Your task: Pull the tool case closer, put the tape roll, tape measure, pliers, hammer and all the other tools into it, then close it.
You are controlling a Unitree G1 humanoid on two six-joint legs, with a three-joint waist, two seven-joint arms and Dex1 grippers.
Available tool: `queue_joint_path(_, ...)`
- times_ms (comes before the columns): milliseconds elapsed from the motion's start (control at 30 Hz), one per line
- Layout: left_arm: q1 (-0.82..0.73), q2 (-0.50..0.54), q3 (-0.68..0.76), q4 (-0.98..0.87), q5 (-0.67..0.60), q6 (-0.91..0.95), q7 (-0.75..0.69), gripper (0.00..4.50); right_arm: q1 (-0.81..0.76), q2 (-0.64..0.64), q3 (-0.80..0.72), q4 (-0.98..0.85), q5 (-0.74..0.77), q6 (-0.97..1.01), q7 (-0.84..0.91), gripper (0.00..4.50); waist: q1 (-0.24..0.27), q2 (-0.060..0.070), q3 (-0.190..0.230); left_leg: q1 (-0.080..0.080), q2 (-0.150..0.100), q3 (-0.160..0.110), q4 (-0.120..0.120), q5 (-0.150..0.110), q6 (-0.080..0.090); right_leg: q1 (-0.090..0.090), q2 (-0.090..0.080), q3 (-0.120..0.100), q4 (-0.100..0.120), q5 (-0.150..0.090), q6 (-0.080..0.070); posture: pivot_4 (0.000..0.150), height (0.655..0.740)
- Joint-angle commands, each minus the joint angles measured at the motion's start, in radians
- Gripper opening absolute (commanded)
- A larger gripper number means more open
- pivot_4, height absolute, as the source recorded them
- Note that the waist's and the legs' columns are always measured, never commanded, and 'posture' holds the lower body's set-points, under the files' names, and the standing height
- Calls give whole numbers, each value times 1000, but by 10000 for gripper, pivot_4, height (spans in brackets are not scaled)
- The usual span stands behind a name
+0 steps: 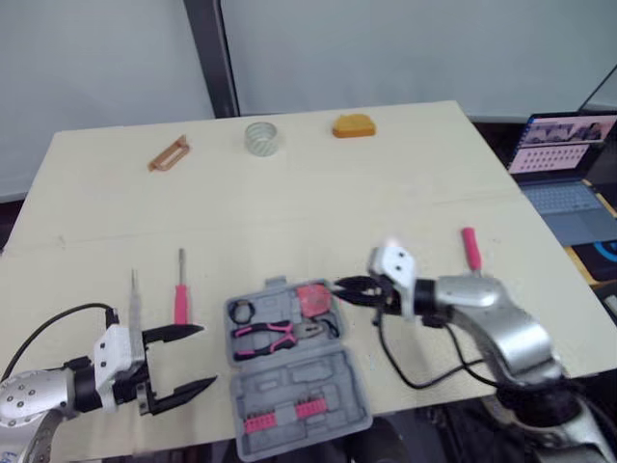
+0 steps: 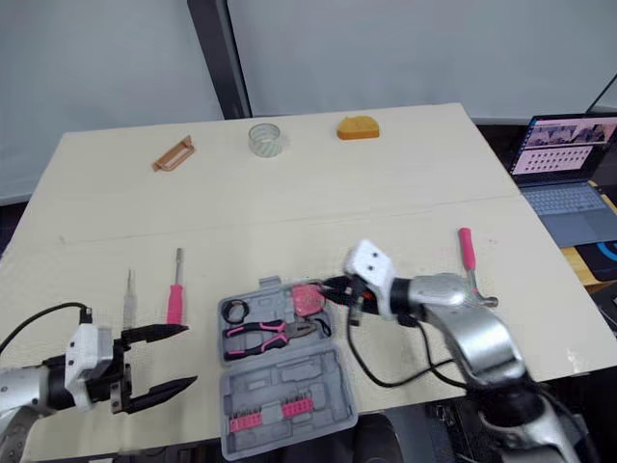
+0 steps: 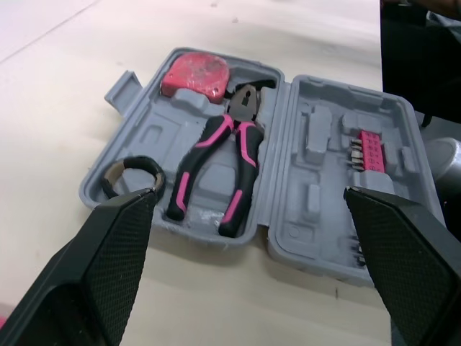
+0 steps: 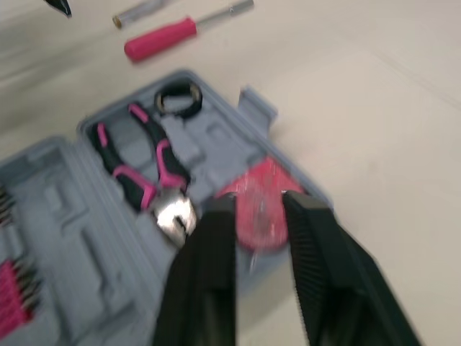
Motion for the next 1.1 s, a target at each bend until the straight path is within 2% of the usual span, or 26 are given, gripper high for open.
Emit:
queue_joint_path(33, 52, -21, 45, -29, -15, -22, 4, 45000, 130, -76, -121, -124, 82, 38, 26, 26967, 4, -2, 2, 1, 0, 0, 0, 0, 0, 0, 0, 0, 0, 0, 0, 1500, 7349)
queue_joint_path(133, 111, -48, 59, -20, 4, -61, -3, 45000, 281, -131, -196, -149, 86, 1, 22, 41621, 8, -5, 4, 1, 0, 2, 1, -1, 0, 0, 0, 1, 0, 0, 0, 1500, 7349)
queue_joint_path(167, 118, -54, 60, -15, 8, -66, 0, 45000, 308, -134, -210, -150, 88, -10, 13, 44641, 9, -6, 5, 1, 0, 2, 1, -1, 0, 1, 0, 1, 0, 0, -1, 1500, 7349)
queue_joint_path(400, 119, -67, 24, -13, 25, -57, 17, 45000, 405, -160, -210, -96, 44, -83, -8, 44641, 26, -7, 5, 1, 1, 2, 6, -3, 2, 1, 0, 2, -1, 1, -1, 1500, 7349)
queue_joint_path(433, 115, -63, 19, -20, 22, -42, 21, 42429, 408, -161, -210, -91, 44, -88, -10, 44924, 26, -7, 6, 1, 1, 2, 7, -3, 2, 1, 0, 2, -1, 1, -1, 1500, 7349)
queue_joint_path(500, 104, -55, 12, -36, 25, -21, 35, 36414, 410, -162, -209, -81, 44, -98, -12, 39307, 30, -7, 6, 1, 1, 2, 8, -3, 2, 1, 0, 2, -1, 1, -1, 1500, 7349)
queue_joint_path(533, 99, -50, 9, -45, 24, -8, 41, 31276, 410, -163, -206, -75, 42, -106, -10, 35843, 31, -7, 6, 1, 1, 2, 8, -3, 2, 1, 0, 2, -1, 1, -1, 1500, 7349)
queue_joint_path(733, 89, -34, 0, -84, 19, 37, 53, 512, 409, -163, -189, -46, 34, -146, -8, 5739, 39, -7, 6, 1, 1, 2, 9, -4, 2, 2, 0, 2, -1, 1, -1, 1500, 7349)
queue_joint_path(767, 88, -33, 0, -86, 20, 41, 53, 0, 407, -162, -183, -39, 32, -155, -7, 378, 40, -7, 6, 1, 1, 2, 9, -4, 2, 2, 0, 2, -1, 1, -1, 1500, 7349)
queue_joint_path(967, 40, -19, -45, -67, 93, 47, 89, 0, 375, -145, -141, 3, 14, -194, -21, 378, 42, -7, 6, 1, 1, 2, 10, -4, 2, 2, 0, 2, 0, 1, -1, 1500, 7349)
queue_joint_path(1100, 2, -17, -125, -28, 160, 68, 119, 0, 335, -136, -80, 48, -27, -203, -40, 378, 41, -7, 6, 1, 1, 2, 10, -4, 2, 2, 0, 2, 0, 1, -1, 1500, 7349)
